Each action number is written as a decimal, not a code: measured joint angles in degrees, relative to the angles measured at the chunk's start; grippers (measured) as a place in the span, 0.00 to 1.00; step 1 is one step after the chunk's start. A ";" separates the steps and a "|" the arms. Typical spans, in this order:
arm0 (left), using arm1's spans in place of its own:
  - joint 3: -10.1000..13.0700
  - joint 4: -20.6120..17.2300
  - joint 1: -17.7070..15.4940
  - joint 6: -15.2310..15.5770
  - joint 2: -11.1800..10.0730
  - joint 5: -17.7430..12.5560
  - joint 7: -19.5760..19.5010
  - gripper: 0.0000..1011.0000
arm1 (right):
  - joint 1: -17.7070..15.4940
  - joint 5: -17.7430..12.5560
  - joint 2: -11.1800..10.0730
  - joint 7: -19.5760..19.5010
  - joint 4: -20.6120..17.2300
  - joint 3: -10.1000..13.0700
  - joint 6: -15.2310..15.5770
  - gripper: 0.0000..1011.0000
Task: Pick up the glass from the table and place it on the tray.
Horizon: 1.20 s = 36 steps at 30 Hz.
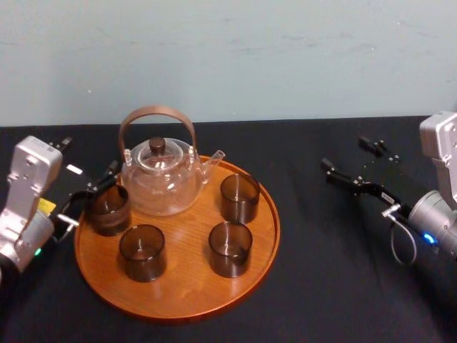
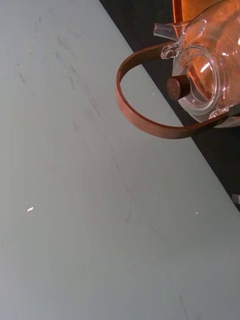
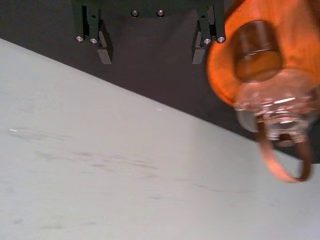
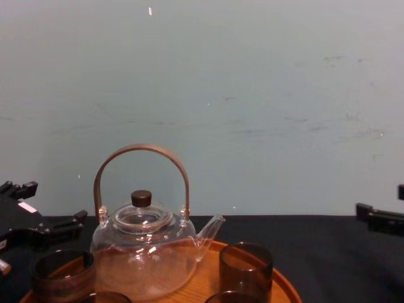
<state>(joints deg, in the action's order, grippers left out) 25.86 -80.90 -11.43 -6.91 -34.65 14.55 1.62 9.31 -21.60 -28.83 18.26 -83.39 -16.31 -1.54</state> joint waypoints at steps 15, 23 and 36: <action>0.00 0.00 0.00 0.00 0.00 0.00 0.00 0.99 | -1.81 4.07 4.34 -4.30 4.84 2.07 -6.72 0.99; 0.00 0.00 0.00 0.00 0.00 0.00 0.00 0.99 | -1.43 4.60 5.88 -3.79 7.15 2.78 -7.71 0.99; 0.00 0.00 0.00 0.00 0.00 0.00 0.00 0.99 | -1.44 4.54 5.61 -3.72 6.81 2.64 -7.68 0.99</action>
<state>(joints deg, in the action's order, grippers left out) 25.86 -80.90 -11.43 -6.91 -34.65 14.55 1.62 7.86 -17.06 -23.22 14.54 -76.58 -13.68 -9.22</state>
